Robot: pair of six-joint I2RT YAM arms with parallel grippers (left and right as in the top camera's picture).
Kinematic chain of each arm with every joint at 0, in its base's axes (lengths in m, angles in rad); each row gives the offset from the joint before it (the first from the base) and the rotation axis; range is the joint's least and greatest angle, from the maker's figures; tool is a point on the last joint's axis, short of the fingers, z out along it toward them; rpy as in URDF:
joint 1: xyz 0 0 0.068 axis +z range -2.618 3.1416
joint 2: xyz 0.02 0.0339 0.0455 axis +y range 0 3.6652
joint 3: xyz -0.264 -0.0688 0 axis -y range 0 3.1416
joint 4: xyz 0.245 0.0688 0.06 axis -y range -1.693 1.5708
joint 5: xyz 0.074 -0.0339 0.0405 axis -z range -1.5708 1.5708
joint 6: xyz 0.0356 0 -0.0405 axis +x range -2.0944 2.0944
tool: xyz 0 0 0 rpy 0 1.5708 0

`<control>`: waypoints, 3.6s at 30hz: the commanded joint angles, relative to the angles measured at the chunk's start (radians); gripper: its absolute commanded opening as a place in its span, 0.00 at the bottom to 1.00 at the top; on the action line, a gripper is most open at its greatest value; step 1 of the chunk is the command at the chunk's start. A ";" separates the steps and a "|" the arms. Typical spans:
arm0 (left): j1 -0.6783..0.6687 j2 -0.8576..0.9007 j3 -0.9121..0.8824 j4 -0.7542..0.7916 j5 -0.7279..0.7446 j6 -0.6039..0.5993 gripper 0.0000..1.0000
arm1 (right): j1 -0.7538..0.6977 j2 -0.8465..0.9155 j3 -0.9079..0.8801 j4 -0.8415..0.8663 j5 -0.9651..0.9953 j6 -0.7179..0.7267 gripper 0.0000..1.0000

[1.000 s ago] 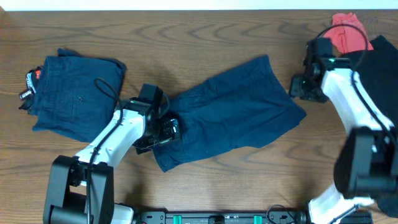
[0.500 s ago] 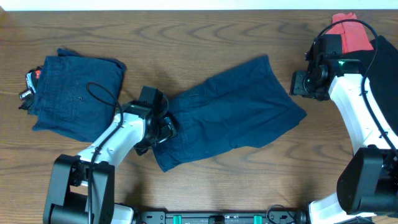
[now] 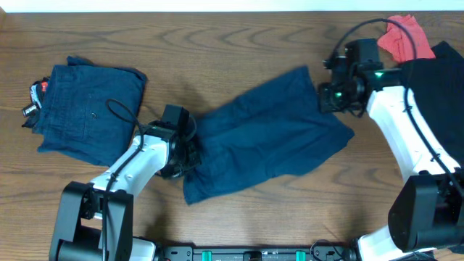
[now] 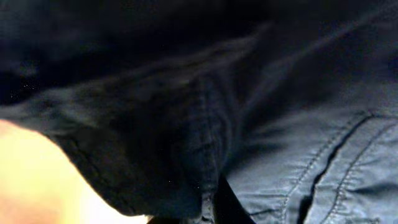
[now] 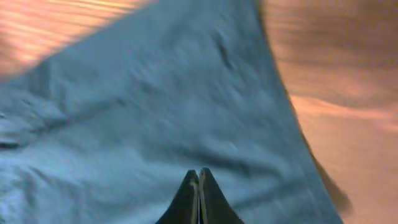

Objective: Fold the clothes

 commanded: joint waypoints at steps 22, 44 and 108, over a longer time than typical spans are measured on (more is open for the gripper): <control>0.001 -0.283 0.322 -0.237 0.005 0.101 0.06 | 0.600 0.453 -0.001 0.436 -0.311 0.193 0.04; 0.000 -0.278 0.383 -0.211 -0.025 0.084 0.06 | 0.251 0.227 0.011 0.006 0.243 0.040 0.24; -0.034 0.315 0.383 0.650 0.037 0.038 0.66 | 0.370 0.122 -0.207 0.029 -0.051 0.219 0.40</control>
